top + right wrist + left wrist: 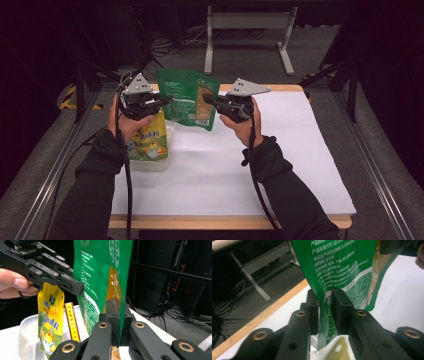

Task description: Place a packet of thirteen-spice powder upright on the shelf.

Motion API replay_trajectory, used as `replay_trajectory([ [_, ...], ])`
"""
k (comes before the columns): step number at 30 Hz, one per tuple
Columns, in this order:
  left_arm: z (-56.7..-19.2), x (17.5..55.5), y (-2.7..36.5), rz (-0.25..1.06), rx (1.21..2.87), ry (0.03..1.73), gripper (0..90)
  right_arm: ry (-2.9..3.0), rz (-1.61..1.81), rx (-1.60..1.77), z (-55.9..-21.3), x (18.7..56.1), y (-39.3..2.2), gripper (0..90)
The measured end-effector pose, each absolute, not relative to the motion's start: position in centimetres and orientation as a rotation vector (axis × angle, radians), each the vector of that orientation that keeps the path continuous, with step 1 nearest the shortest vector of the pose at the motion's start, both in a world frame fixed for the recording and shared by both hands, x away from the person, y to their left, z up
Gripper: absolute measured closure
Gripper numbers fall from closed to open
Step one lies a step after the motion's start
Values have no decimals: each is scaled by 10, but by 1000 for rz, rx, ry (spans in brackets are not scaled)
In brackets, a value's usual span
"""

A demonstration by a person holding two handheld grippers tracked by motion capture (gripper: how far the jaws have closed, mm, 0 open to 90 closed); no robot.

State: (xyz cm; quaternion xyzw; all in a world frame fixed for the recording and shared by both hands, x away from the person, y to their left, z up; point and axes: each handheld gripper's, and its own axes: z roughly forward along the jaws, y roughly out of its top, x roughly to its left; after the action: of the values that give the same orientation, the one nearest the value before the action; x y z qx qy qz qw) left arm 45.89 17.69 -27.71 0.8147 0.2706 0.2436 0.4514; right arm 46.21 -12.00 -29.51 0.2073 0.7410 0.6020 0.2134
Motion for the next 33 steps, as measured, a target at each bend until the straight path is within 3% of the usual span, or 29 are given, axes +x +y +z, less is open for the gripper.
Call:
replay_trajectory([
  [6,-277,466,183,617,1998,733,662,2045,1668,585,-296,474,-104,900],
  [8,-276,467,187,595,1963,785,573,2043,1684,593,-297,479,-98,900],
  [12,-276,468,194,591,1933,852,555,2041,1694,593,-298,484,-88,900],
  [15,-274,466,196,580,1936,886,458,2035,1713,604,-300,490,-77,900],
  [19,-272,463,207,571,1949,931,417,2026,1732,626,-303,496,-65,900],
  [30,-278,457,230,657,1901,1086,149,2034,1738,644,-315,506,-31,900],
  [33,-279,454,233,658,1887,1059,129,2040,1743,643,-318,510,-26,900],
])
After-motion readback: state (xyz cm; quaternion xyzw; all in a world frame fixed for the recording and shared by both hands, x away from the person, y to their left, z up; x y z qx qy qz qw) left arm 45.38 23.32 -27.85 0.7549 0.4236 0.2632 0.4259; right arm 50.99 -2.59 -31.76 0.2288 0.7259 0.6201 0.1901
